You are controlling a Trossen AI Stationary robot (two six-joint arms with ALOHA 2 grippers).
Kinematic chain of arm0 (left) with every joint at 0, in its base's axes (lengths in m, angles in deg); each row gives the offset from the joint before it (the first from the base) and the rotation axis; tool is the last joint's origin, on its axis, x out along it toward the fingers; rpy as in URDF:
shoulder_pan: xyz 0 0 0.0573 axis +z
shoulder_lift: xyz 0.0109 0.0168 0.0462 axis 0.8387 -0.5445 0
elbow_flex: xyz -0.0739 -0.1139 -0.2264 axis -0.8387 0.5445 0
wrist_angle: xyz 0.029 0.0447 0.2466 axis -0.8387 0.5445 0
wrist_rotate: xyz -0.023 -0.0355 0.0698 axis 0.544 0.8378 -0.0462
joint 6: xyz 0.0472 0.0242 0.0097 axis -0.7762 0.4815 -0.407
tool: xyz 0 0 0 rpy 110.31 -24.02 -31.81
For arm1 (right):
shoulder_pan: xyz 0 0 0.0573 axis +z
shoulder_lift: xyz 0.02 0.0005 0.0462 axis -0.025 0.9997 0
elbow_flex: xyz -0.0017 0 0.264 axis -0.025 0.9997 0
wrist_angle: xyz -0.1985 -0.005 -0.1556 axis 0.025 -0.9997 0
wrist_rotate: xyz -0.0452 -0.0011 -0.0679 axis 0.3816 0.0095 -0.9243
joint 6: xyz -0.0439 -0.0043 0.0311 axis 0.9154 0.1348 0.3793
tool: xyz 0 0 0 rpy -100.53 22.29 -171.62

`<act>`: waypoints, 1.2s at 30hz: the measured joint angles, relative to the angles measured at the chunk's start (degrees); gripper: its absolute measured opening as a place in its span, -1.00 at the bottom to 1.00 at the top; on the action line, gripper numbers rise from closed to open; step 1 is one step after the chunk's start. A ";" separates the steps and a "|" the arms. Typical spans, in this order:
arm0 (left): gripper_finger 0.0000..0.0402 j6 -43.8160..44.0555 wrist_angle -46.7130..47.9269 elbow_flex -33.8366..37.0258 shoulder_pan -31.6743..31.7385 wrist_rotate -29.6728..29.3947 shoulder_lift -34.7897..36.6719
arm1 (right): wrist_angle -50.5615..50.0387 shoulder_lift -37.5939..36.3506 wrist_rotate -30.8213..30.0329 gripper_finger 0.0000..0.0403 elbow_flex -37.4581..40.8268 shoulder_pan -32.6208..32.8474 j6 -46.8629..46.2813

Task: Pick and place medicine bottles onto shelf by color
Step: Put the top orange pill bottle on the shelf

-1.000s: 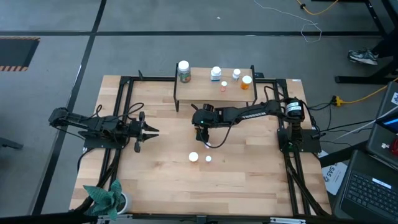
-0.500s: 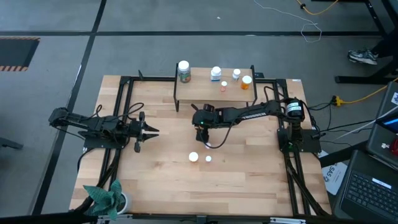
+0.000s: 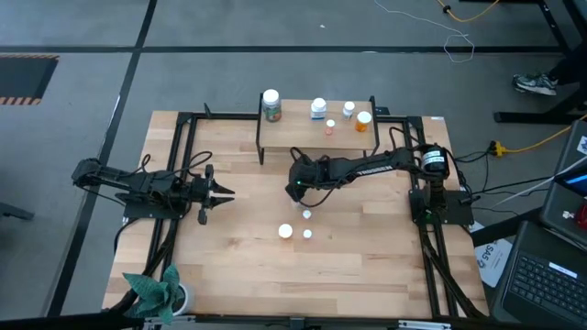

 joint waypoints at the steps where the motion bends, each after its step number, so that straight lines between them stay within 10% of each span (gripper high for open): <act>1: -0.60 0.00 0.00 0.00 0.00 0.00 0.00 | 0.37 0.00 -0.06 0.35 0.00 -0.02 -1.21; 18: -0.60 -1.92 0.00 0.00 -0.02 -0.20 -0.02 | 2.14 2.03 -0.09 0.35 0.02 -0.42 -5.27; 36: -0.60 -1.92 -0.02 0.00 0.00 -0.24 -0.02 | -19.52 2.02 2.76 0.36 0.02 -0.48 0.75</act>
